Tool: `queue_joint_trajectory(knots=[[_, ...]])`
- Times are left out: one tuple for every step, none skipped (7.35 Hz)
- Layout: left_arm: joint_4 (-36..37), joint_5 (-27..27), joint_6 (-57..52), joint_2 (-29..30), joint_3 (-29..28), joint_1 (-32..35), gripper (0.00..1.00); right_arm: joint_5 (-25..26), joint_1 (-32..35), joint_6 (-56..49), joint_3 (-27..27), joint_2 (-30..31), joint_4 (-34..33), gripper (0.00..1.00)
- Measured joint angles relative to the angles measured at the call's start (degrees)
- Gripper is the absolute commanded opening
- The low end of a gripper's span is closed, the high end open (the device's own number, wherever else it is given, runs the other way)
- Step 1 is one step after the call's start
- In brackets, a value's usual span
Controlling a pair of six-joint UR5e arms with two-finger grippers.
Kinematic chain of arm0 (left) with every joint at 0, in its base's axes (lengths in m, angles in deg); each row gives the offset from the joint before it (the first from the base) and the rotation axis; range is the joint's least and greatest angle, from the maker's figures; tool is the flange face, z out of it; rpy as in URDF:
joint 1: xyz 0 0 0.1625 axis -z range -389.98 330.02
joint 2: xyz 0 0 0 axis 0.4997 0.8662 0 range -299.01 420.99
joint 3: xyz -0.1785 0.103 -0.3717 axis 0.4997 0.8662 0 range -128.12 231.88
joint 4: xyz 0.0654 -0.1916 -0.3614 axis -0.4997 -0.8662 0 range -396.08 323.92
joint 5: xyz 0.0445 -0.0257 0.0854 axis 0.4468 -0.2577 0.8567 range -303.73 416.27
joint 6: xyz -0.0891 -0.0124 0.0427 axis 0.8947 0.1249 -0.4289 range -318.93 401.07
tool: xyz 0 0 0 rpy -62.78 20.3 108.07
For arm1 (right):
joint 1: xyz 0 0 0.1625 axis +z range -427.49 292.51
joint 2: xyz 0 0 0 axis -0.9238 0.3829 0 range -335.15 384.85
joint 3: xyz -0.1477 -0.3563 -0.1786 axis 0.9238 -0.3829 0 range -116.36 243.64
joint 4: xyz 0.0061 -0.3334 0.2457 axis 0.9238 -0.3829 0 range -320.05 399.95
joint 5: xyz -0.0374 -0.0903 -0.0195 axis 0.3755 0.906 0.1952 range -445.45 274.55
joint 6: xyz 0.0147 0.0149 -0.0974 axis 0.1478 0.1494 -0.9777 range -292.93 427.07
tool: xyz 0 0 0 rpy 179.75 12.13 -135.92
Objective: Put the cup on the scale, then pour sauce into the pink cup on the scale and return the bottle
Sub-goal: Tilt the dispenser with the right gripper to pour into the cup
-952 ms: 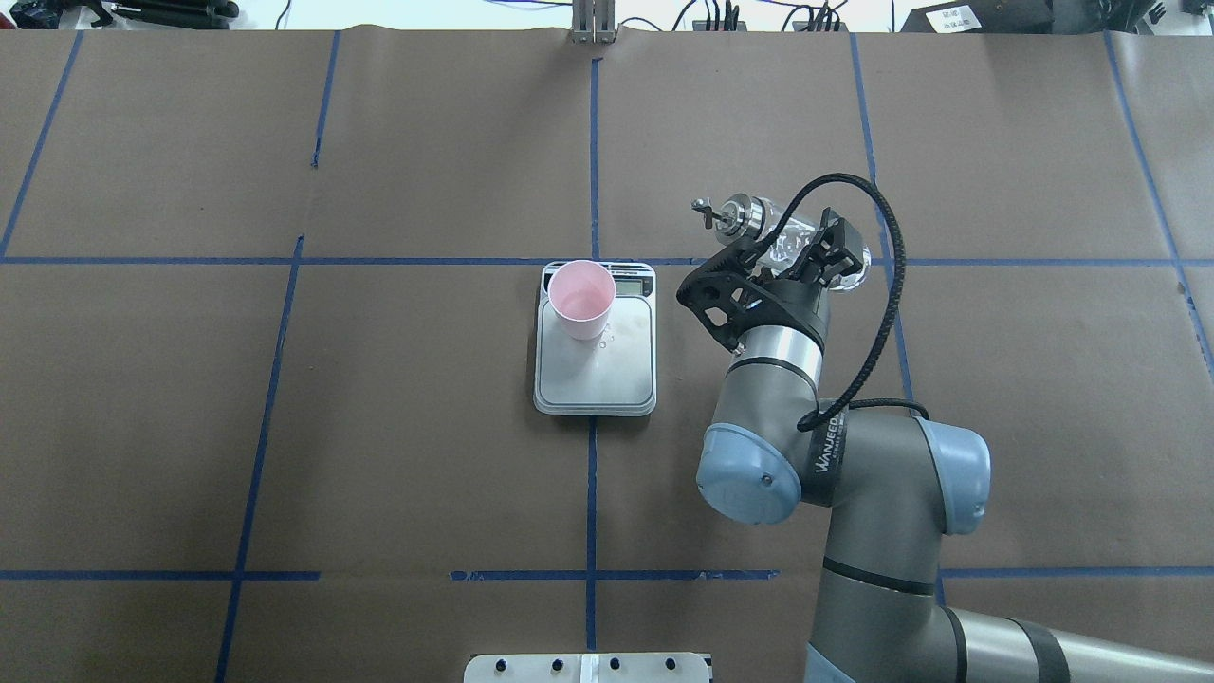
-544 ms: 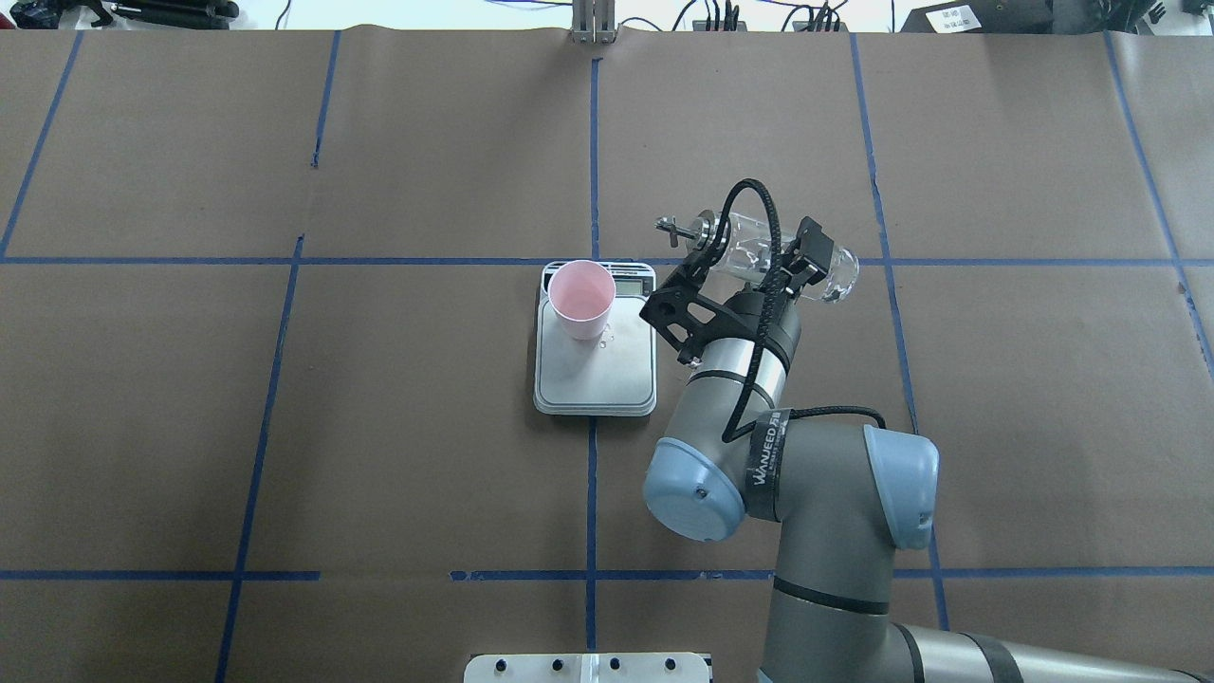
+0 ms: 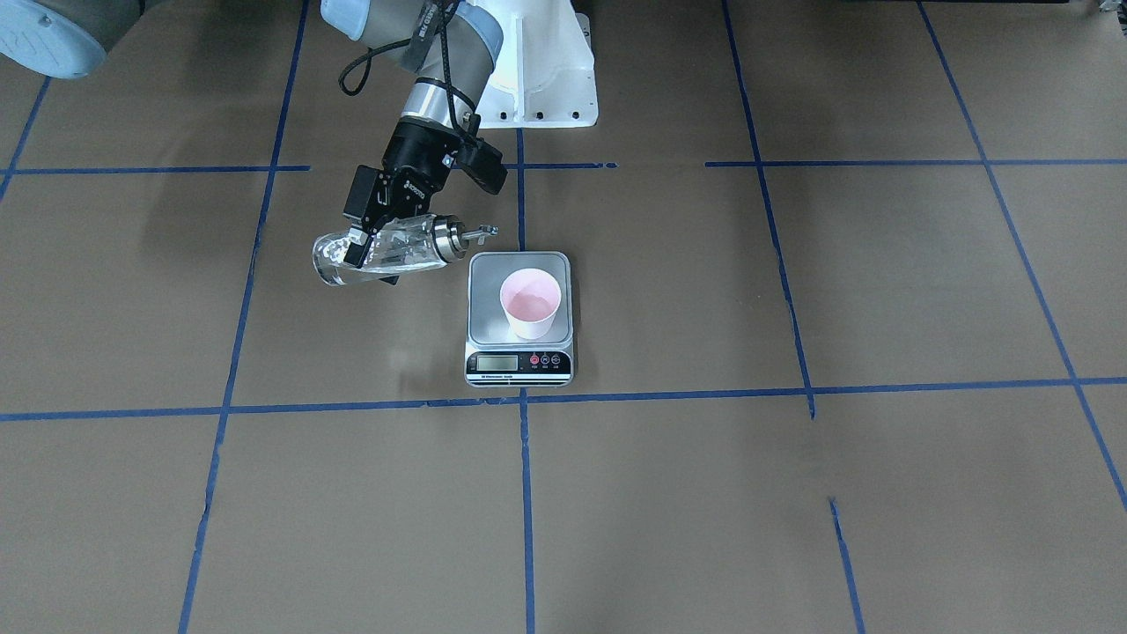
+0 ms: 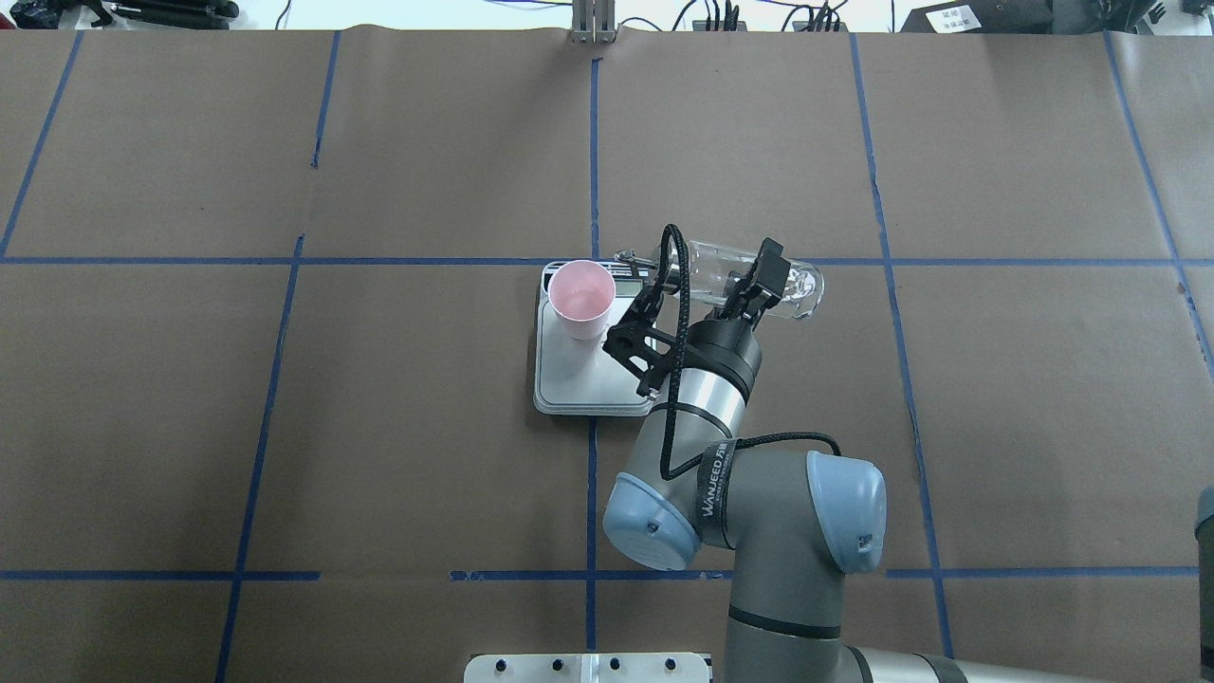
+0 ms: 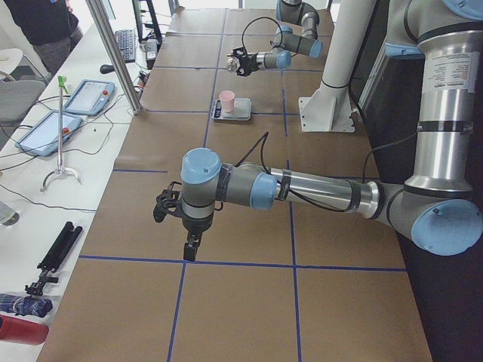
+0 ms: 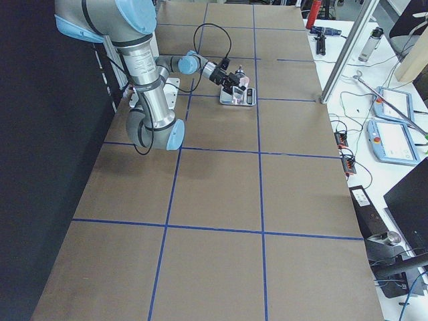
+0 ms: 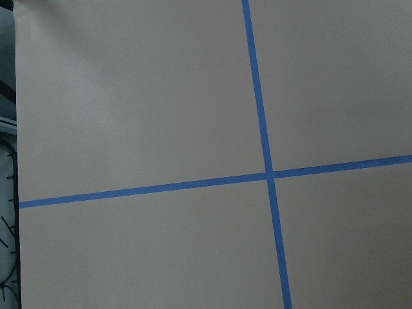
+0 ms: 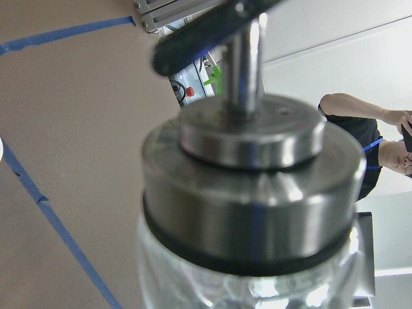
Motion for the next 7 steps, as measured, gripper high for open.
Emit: queue_joint_trajectory(knots=[[0.02,0.00,0.01,0.00,-0.25,0.02,1.00,0.32,0.02,0.01,-1.06,-0.39,-0.08,0.00],[0.03,-0.02,-0.01,-0.03,-0.49,0.07,1.00,0.62,0.10,-0.02,-1.83,-0.72,-0.18,0.00],[0.03,-0.05,-0.02,-0.06,-0.65,0.10,1.00,1.15,0.20,-0.10,-2.53,-1.02,-0.57,0.00],[0.03,-0.08,-0.03,-0.21,-0.71,0.12,1.00,1.74,0.34,-0.14,-3.15,-1.39,-1.48,0.00],[0.03,-0.08,-0.05,-0.45,-0.73,0.13,1.00,2.08,0.57,-0.15,-3.66,-2.07,-2.68,0.00],[0.03,-0.08,-0.07,-0.61,-0.75,0.17,1.00,2.22,0.85,-0.16,-4.31,-2.88,-3.57,0.00],[0.03,-0.09,-0.07,-0.69,-0.75,0.19,1.00,2.26,1.33,-0.16,-5.71,-3.96,-3.99,0.00]])
